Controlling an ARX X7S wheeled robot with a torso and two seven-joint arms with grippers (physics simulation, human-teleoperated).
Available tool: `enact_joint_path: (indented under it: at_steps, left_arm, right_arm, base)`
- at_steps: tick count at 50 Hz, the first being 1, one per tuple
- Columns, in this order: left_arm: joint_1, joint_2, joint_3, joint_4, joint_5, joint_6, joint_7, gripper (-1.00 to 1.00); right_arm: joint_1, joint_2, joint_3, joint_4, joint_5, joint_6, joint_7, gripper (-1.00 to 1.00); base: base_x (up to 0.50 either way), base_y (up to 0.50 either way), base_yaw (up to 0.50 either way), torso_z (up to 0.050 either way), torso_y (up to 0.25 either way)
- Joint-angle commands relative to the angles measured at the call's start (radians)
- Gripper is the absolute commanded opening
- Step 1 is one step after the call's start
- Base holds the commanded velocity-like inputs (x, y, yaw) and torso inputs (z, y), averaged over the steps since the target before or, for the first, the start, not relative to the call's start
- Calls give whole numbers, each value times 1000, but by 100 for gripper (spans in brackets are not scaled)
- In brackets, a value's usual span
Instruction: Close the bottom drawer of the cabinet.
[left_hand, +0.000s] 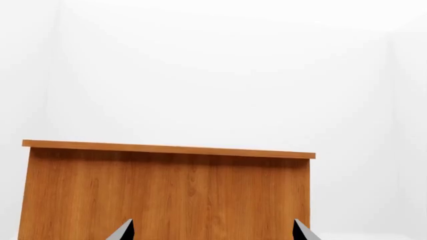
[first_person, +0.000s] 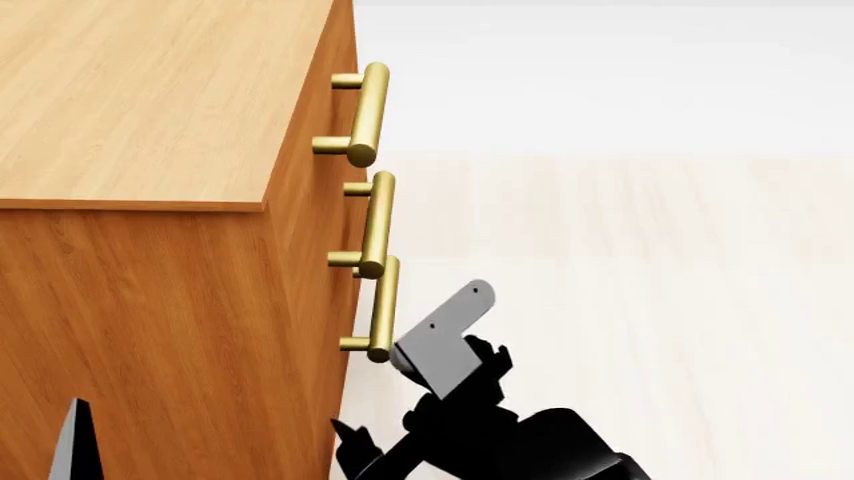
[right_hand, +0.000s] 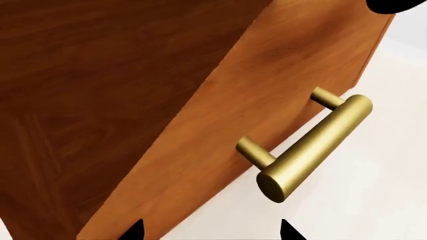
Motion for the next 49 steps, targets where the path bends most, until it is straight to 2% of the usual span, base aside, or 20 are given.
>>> enact_joint_path:
  at_steps: [1,31,49]
  left_arm:
    - [-1,-3,1,4,-1,-4,-4,100]
    - [-7,-3,15,-8,5,1,-6,100]
    - [-11,-6,21,-13,2,2,-7,100]
  right_arm:
    - [-27,20,10,-87,41,8,5,100]
    - [-126,128,57,-225,92,2,80,100]
    - [-206,251,116,-419,146,-2,180,100]
  base:
    - [0,0,0,0,0]
    - [0,0,0,0,0]
    - [0,0,0,0,0]
